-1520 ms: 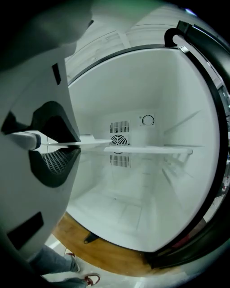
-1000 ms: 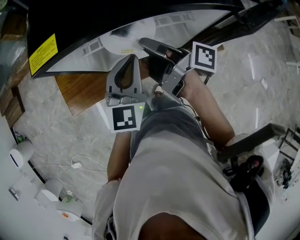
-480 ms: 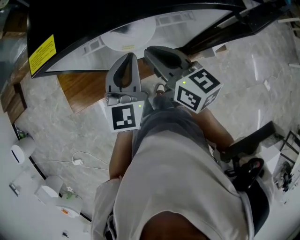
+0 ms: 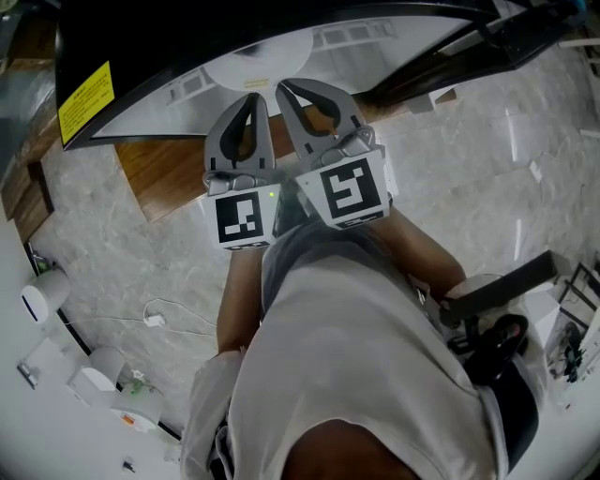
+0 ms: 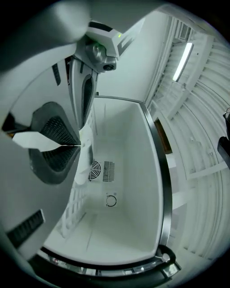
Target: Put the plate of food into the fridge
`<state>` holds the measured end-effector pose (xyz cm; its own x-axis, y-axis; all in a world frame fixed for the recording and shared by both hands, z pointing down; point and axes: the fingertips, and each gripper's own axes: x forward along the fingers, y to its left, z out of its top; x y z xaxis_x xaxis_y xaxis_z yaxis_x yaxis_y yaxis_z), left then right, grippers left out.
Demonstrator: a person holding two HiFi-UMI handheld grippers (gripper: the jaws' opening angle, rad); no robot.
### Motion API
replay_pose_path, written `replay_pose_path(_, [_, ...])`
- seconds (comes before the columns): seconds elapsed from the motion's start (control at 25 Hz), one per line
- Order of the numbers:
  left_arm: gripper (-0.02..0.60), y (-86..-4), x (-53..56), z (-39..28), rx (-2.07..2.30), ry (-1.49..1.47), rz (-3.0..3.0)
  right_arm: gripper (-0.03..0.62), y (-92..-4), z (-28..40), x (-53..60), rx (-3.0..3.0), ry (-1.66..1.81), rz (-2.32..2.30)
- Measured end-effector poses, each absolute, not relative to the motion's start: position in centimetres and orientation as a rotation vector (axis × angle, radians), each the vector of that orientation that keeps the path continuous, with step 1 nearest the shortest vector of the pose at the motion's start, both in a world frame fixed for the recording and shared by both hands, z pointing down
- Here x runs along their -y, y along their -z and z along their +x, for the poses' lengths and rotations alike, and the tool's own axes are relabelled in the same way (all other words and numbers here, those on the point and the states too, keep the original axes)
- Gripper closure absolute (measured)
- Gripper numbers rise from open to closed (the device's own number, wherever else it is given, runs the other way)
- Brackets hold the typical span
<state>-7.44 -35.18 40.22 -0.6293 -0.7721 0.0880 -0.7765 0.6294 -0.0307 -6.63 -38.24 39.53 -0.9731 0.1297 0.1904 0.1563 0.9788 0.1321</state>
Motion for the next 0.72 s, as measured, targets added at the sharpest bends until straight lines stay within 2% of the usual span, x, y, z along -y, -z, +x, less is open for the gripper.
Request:
replay_pose_path(0.12, [0.561, -40.1, 35.4, -8.1, 2.794, -0.133, 1.321, 0.571, -39.4, -7.4, 38.2, 2.931, 0.313, -0.222])
replay_pose_path(0.72, [0.563, -39.0, 37.1, -10.7, 2.759, -0.121, 1.329, 0.569, -37.2, -10.9, 40.1, 3.019, 0.212, -0.102])
